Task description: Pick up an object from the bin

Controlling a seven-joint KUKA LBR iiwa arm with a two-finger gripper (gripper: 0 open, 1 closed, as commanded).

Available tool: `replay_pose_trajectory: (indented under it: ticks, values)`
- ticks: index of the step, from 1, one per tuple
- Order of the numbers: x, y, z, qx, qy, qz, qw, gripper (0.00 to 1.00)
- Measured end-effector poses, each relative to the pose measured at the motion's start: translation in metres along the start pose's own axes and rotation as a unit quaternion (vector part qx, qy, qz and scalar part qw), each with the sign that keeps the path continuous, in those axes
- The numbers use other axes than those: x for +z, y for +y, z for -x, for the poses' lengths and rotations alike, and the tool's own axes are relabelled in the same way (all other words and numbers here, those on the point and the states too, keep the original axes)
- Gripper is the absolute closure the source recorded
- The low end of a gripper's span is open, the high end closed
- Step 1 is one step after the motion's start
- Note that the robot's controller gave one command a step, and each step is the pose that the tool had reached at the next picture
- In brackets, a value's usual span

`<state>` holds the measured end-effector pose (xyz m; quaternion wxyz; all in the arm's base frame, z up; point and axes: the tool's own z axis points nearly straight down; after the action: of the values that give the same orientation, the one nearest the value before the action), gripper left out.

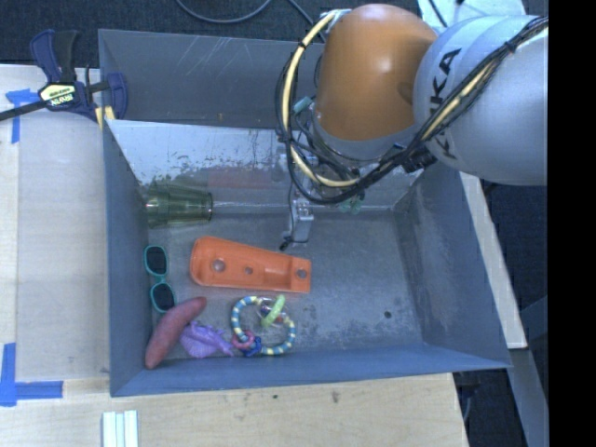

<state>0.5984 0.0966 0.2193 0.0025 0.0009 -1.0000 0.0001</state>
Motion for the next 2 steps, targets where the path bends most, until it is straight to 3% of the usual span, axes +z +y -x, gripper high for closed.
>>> replay_pose_trajectory:
  ticks: [1, 2]
  values:
    - [-0.0053, -0.0005, 0.0015, 0.001, -0.0045, 0.0, 1.0, 1.0]
    - [-0.0053, -0.0006, 0.0015, 0.001, -0.0045, 0.0, 1.0, 0.0]
